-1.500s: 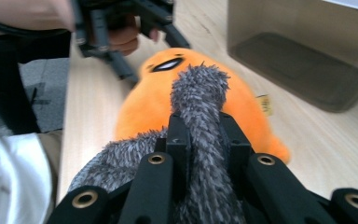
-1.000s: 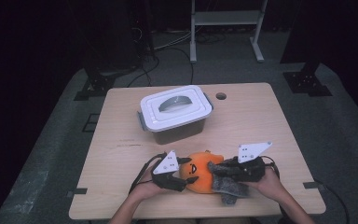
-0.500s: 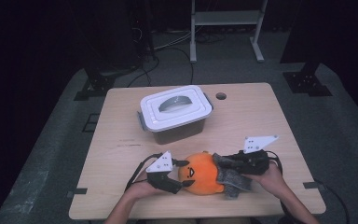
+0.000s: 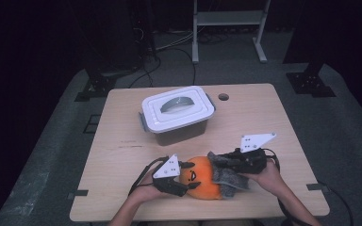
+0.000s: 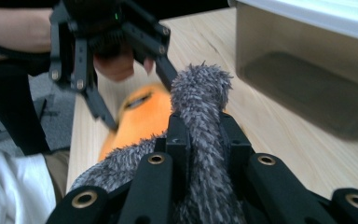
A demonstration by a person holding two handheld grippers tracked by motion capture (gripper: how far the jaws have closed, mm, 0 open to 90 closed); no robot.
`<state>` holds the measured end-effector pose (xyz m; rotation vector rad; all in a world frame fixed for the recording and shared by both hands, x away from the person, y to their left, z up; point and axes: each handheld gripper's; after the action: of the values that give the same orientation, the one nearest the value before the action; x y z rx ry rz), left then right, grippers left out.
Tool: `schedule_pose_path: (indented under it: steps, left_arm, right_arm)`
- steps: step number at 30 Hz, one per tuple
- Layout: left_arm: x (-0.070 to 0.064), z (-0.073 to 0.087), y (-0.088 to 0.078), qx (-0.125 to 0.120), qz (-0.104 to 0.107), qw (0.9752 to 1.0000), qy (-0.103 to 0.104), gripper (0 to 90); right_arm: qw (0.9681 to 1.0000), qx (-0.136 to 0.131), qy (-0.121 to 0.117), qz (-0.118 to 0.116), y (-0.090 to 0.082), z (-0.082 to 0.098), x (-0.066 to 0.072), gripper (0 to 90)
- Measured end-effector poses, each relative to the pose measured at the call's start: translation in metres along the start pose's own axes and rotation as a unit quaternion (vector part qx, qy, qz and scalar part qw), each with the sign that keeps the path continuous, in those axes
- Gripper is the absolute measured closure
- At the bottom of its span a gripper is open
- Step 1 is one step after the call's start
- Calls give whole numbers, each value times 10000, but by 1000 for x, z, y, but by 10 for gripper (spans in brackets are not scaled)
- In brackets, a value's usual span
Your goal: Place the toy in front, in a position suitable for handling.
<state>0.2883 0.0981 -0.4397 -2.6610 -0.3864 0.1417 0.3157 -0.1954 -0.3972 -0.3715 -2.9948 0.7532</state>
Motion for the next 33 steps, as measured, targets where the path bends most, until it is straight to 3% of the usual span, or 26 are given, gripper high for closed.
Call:
schedule_pose_path:
  steps: [4, 7, 11, 13, 16, 19, 22, 24, 28, 32, 33]
  left_arm:
    - [4, -2, -7, -154, 90, 9997, -149, 276]
    - [7, -5, -7, -241, 34, 9992, -312, 208]
    - [10, -6, -2, -146, 52, 9986, -503, 162]
    - [9, -5, 2, -74, 44, 9983, -575, 170]
    - [4, -4, 4, 40, -145, 9992, -367, 291]
    - [1, -4, 2, 83, -81, 9998, -187, 323]
    - [0, -3, -2, 65, -11, 9997, -218, 309]
    - [2, -4, -4, 33, 46, 9995, -305, 252]
    - [7, -6, -4, 28, 88, 9982, -593, 76]
    - [8, -6, 4, 206, 355, 9965, -732, 56]
    - [7, -6, 5, 258, 433, 9963, -699, 103]
  right_arm:
    - [9994, 304, -125, -142, 18, 4, 8, 771]
    - [9993, 283, -119, -196, 21, 10, 13, 773]
    - [9990, 257, -227, -274, 17, 13, 20, 774]
    - [9988, 293, -320, -242, 16, 13, 24, 776]
    - [9988, 308, -309, -211, 12, 10, 22, 777]
    - [9995, 194, -233, -30, 8, 4, 13, 776]
    - [9995, 233, -186, 95, 10, 0, 6, 776]
    - [9993, 319, -213, 15, 15, 2, 9, 776]
    - [9992, 227, -302, -134, 18, 7, 20, 776]
    - [9984, 205, -428, -306, 14, 10, 30, 775]
    - [9984, 196, -434, -319, 13, 10, 30, 775]
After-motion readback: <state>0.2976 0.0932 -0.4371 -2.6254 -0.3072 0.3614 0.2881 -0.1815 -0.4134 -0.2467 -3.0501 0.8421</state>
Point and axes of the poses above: each handheld gripper's, and its own axes: y roughly forward along the jaws, z roughly out of its underside, x roughly to its left, and after that the axes turned 7 degrees about -y, right-handed
